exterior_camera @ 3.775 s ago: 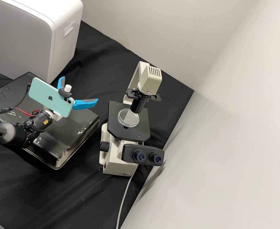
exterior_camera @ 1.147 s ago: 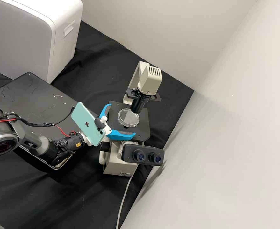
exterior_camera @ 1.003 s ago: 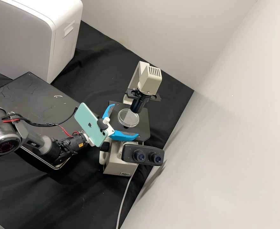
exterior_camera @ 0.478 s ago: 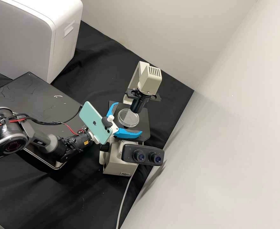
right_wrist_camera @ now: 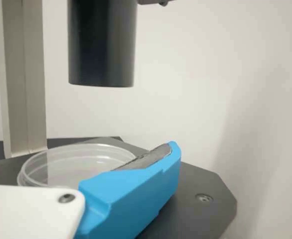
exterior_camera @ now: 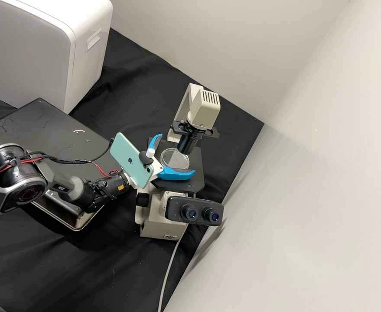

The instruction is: Place the petri dish on the bench

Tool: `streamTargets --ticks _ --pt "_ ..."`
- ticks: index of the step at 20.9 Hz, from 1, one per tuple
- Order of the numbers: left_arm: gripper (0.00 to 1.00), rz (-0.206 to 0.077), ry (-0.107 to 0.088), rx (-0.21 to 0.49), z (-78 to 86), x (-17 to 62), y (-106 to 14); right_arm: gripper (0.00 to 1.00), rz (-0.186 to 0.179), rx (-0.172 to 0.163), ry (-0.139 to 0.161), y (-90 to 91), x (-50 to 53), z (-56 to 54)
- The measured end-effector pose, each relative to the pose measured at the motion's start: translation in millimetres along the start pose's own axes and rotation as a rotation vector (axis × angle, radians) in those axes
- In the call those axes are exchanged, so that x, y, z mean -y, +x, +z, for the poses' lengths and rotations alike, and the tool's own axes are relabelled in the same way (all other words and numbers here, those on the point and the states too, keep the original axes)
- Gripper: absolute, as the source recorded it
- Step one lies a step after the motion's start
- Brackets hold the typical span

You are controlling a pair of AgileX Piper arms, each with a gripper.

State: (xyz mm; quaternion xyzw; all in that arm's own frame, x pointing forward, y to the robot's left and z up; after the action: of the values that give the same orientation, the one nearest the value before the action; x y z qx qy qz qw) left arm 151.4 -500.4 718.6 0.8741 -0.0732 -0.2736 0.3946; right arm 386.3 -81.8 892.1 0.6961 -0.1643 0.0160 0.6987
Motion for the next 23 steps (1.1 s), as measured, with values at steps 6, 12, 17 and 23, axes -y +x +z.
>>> streamTargets --ticks 6,12,17,23 --pt "1.00 0.000 0.000 0.000 0.0 0.0 0.0 1.00 -0.004 -0.011 -0.011 3.9 3.5 -2.4" --pt "1.00 0.000 0.000 0.000 0.0 0.0 0.0 1.00 0.001 -0.008 -0.005 4.1 3.7 -3.1" --pt "1.00 0.000 0.000 0.000 0.4 -0.2 3.0 0.00 -0.001 -0.010 -0.005 4.1 4.3 -3.8" --pt "1.00 -0.001 0.000 0.000 0.4 0.0 3.1 0.00 -0.001 -0.010 -0.005 4.1 4.3 -3.8"
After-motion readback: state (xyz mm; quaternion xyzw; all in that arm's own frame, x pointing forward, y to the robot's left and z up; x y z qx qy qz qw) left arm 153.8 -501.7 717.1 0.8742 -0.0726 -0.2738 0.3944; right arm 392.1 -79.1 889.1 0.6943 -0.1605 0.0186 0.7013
